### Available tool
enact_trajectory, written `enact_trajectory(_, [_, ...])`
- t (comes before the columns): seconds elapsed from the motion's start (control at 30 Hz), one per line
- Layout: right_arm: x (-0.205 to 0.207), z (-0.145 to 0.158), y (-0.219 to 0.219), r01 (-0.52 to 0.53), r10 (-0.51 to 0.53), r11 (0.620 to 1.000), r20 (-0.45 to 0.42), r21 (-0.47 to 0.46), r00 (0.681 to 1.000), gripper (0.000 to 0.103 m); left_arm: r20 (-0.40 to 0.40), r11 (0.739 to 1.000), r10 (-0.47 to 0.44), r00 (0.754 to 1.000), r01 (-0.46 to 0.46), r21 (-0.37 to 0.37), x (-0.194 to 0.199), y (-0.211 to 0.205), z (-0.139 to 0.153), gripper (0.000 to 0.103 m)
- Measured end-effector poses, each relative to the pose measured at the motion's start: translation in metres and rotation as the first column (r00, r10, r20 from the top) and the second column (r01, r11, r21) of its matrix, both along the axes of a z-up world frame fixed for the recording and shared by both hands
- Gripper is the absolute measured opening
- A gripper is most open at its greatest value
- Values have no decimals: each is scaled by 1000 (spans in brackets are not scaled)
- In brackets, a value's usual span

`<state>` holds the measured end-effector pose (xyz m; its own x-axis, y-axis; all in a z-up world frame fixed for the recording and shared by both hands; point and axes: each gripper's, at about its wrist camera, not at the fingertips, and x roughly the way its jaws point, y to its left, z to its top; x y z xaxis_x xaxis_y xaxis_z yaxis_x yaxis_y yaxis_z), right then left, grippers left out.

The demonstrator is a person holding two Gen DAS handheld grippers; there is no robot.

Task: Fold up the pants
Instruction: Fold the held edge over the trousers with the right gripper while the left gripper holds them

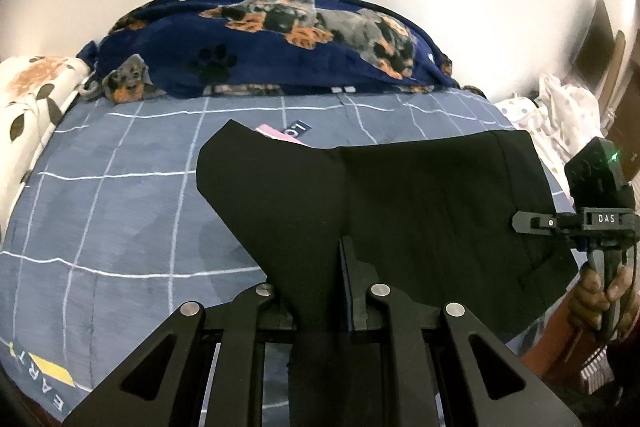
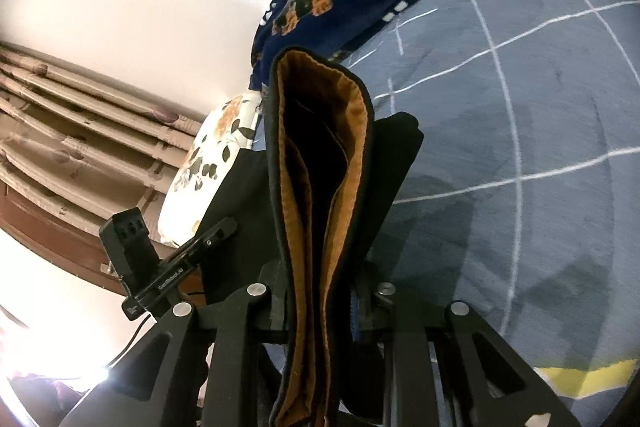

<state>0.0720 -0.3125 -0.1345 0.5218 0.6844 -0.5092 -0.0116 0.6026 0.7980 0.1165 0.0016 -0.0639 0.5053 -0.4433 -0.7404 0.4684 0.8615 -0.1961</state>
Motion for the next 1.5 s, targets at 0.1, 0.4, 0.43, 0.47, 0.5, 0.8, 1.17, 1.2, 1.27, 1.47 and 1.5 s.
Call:
enact_trajectory(0.1, [6, 2, 6, -6, 6, 1000, 1, 2, 1000, 20, 6, 1000, 14, 1000, -14, -2, 5, 7, 1, 15])
enact_trajectory(0.4, [32, 9, 27, -29, 29, 1000, 9, 6, 1000, 20, 22, 998, 65, 998, -65, -13, 27, 31, 9, 15])
enact_trajectory(0.43, [35, 9, 29, -32, 32, 999, 11, 6, 999, 20, 23, 997, 72, 997, -71, -15, 31, 34, 10, 15])
enact_trajectory(0.47, [40, 10, 32, -37, 37, 999, 13, 8, 999, 20, 24, 997, 79, 997, -79, -15, 35, 37, 11, 15])
enact_trajectory(0.5, [44, 10, 34, -40, 40, 999, 14, 9, 999, 20, 24, 996, 86, 996, -86, -15, 39, 39, 12, 15])
enact_trajectory(0.8, [90, 10, 51, -58, 57, 998, 26, 31, 998, 20, 42, 991, 133, 990, -133, -2, 79, 54, 18, 15])
enact_trajectory(1.17, [151, 3, 60, -70, 69, 997, 34, 39, 997, 20, 61, 984, 173, 983, -175, 29, 140, 63, 9, 15])
enact_trajectory(1.2, [157, 2, 61, -71, 69, 997, 33, 37, 997, 20, 56, 983, 179, 982, -180, 24, 147, 65, 7, 15])
enact_trajectory(1.27, [166, -1, 61, -72, 71, 997, 28, 33, 997, 20, 49, 982, 189, 981, -190, 18, 157, 66, 3, 15])
enact_trajectory(1.47, [197, -9, 62, -83, 83, 997, 24, 7, 996, 20, 39, 977, 209, 977, -210, 23, 188, 69, -12, 15])
enact_trajectory(1.5, [200, -10, 63, -83, 83, 997, 25, 5, 996, 20, 39, 977, 212, 976, -213, 24, 192, 69, -14, 15])
